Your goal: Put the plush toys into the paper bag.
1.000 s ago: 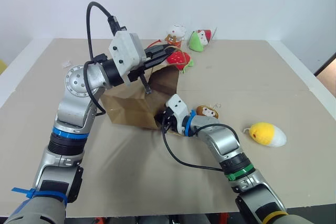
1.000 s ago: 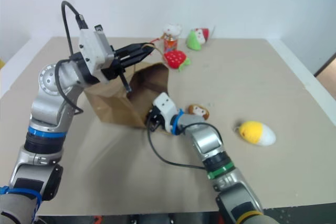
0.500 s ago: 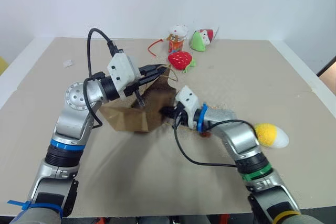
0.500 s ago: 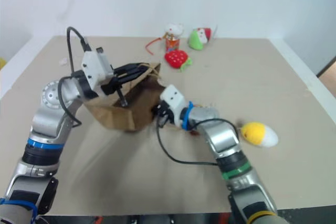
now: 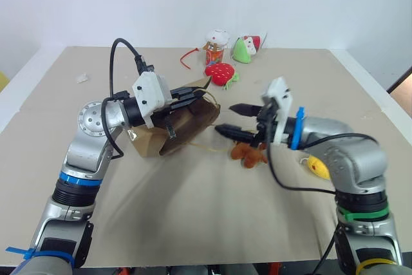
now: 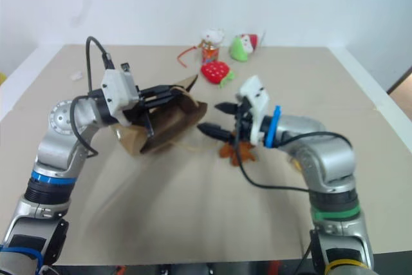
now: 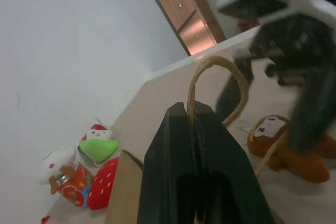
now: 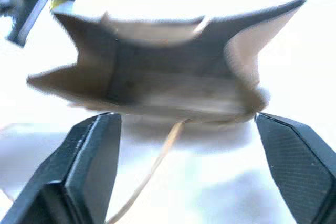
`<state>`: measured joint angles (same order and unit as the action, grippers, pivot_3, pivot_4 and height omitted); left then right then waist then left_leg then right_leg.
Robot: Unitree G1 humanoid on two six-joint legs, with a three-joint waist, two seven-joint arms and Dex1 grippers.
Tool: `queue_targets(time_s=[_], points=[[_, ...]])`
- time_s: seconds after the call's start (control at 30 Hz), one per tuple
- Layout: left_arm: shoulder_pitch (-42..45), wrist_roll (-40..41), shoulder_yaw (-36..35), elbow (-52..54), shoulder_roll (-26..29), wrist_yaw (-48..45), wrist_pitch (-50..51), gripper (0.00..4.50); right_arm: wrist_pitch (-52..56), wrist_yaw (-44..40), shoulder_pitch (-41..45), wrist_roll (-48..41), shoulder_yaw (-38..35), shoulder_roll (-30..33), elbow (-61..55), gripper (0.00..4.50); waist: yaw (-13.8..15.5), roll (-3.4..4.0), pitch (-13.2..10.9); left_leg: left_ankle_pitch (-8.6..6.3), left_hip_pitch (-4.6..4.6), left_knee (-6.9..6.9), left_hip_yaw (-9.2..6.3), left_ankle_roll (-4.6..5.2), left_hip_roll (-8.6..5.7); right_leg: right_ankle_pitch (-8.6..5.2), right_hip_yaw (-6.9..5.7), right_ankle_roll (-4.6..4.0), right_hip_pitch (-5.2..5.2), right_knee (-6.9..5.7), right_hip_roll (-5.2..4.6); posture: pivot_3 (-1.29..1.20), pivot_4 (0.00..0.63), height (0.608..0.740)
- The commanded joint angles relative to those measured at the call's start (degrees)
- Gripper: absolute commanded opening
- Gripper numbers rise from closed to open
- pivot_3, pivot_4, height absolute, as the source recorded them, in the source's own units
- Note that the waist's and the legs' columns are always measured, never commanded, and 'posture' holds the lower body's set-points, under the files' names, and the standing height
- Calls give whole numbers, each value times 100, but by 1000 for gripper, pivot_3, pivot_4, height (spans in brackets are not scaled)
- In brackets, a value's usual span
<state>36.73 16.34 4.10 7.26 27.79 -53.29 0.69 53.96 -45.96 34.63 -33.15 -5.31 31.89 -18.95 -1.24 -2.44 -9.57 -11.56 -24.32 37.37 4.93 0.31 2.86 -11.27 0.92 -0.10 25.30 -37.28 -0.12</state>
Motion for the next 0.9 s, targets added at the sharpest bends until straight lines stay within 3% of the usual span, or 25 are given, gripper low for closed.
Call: queue_targets(time_s=[0.03, 0.3, 0.63, 0.73, 0.83, 0.9], points=[[66, 14, -25, 58, 40, -67, -160, 0, -36, 57, 6, -150, -137, 104, -25, 4445, 0, 0, 0, 0, 0, -1, -2, 0, 0, 1, 0, 2, 0, 0, 0, 0, 150, 740], [-202, 82, 104, 269, 36, -187, -48, 0, -1280, -201, -742, 941, 275, 947, 802, 4445, 6, 0, 0, -2, -2, -5, 2, 4, -13, -8, 3, 12, -1, 5, -12, 0, 150, 740], [-237, 38, 181, 307, -69, -60, -19, 0, -1967, -4, -1259, 1589, 793, 630, 1612, 4445, -7, 2, -1, -5, 2, -4, -1, 8, -10, -2, 2, 26, -4, 10, -1, 0, 150, 740], [-97, 13, 139, 294, -60, -10, -75, 0, -2096, -24, -1294, 1594, 760, 604, 1631, 3705, -7, 2, -1, -4, 3, -4, -2, 8, -11, -5, 4, 21, -6, 10, -3, 0, 150, 740], [38, 24, 61, 301, -7, 1, -86, 0, -2165, -81, -1257, 1563, 626, 703, 1540, 2516, -7, 1, -1, -5, 2, -1, 1, 8, -13, -4, 7, 24, -8, 11, -6, 0, 150, 740], [70, 42, 36, 305, 13, 15, -79, 0, -2190, -90, -1193, 1536, 536, 750, 1516, 1466, -7, 2, -1, -5, 3, 0, 3, 8, -13, -4, 9, 24, -9, 11, -7, 0, 150, 740]])
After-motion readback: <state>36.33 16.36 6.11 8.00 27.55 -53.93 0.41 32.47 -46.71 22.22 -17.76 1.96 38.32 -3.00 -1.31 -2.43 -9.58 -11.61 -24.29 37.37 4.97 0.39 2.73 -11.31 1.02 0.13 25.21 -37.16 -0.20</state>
